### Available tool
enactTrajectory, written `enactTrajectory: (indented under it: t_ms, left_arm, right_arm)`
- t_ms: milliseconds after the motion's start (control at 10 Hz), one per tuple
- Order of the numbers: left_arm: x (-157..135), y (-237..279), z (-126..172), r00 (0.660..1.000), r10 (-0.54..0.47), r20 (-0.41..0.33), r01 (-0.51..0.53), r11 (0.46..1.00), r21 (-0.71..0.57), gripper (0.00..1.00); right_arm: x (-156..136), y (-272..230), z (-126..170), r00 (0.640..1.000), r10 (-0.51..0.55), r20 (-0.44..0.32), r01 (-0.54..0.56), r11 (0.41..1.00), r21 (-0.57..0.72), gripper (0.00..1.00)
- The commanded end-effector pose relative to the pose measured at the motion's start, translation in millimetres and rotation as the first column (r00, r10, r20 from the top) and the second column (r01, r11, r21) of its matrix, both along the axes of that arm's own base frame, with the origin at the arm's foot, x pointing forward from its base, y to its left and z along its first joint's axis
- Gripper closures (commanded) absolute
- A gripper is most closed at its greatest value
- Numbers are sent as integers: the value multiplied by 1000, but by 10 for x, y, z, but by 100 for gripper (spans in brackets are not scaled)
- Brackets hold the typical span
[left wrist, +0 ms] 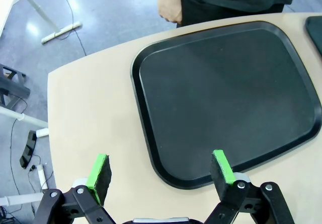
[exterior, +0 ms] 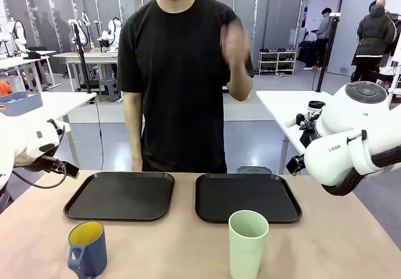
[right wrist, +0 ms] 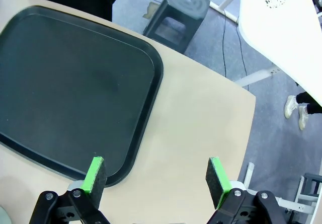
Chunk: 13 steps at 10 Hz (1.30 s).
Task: Sort and store the cups by type.
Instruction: Pick up the Reusable plastic cup.
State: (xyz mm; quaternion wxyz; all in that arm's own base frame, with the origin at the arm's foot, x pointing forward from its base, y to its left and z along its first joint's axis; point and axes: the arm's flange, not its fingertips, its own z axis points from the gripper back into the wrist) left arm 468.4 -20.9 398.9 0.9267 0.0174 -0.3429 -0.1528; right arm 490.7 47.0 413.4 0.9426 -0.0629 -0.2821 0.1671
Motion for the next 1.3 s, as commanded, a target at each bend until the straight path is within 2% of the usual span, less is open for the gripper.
enactTrajectory:
  t_ms: [0, 1200]
  left_arm:
    - [6, -16, 6, 1000, 2, 1, -2, 1000, 0, 0]
    - [6, -16, 6, 1000, 2, 1, -2, 1000, 0, 0]
  right_arm:
    - [1, 11, -5, 1000, 3, 0, -3, 1000, -7, 0]
    - [1, 11, -5, 1000, 3, 0, -3, 1000, -7, 0]
